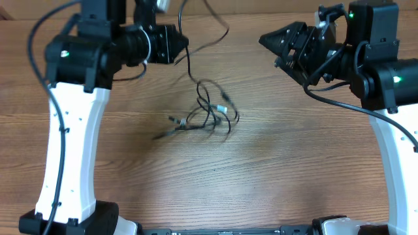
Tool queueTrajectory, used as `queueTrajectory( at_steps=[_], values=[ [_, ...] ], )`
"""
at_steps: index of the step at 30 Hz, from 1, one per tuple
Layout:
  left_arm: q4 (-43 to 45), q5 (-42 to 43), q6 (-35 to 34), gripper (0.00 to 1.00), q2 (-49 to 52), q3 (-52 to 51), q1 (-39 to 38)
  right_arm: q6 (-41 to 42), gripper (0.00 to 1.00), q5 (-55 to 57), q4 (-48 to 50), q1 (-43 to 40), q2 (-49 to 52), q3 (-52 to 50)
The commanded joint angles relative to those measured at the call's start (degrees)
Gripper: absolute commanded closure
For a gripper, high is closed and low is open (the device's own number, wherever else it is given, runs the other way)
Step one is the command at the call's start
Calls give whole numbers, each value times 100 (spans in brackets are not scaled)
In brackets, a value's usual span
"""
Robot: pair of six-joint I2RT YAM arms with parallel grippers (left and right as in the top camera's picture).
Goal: Untangle cables
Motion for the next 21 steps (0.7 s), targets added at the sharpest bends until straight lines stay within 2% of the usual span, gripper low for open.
queueTrajectory(
  at_steps=[1,7,14,21],
  values=[
    [260,756,-546,96,-236,715,-35,-203,25,660,-214,-13,2,70],
    [981,887,-1086,96,-256,1355,-35,-391,24,855,-470,-2,2,-116],
    [1941,892,-2048,96,-264,1506,-35,-483,23,852,-474,-2,2,-474],
    [3462,675,-2201,96,-264,1506,-35,-654,22,852,-490,-2,4,-960]
  ],
)
